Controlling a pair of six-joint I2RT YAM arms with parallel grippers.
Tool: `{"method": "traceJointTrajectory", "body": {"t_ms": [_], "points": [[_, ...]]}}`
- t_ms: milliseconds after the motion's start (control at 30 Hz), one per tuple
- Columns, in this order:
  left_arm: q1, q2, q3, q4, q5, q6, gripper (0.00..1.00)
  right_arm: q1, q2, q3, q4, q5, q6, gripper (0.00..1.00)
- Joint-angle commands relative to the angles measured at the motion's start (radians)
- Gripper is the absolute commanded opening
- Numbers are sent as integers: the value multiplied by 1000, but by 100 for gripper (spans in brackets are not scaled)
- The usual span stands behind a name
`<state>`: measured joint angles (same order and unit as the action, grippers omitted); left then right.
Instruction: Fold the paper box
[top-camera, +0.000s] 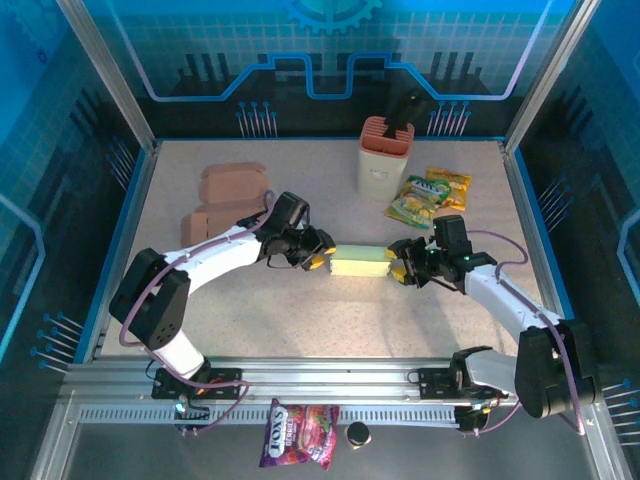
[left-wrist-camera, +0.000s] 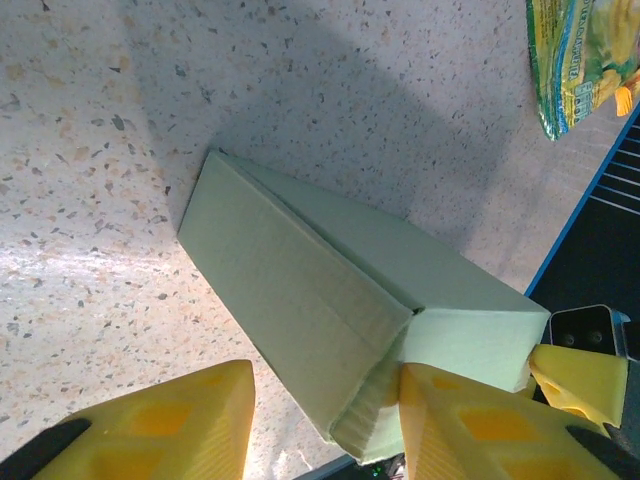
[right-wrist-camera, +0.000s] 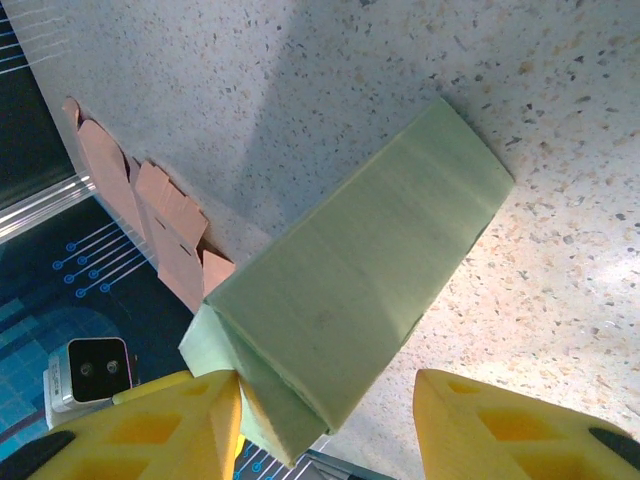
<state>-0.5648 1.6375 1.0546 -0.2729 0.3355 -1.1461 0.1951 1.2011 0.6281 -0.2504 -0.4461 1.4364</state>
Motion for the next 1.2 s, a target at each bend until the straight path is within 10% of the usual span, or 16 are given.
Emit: {"method": "traceJointTrajectory", "body": {"t_ms": [0,367,1167], "points": [[6,15,-50,-10,20,18,41,-21,10,4,-53,14,-26,49],[7,19,-74,-6,8,27,37,11,-18,168,-265,74,-186,49],[-9,-21,-116,54,-27,143,31,-8,-16,89,-115,43,57,50]]}}
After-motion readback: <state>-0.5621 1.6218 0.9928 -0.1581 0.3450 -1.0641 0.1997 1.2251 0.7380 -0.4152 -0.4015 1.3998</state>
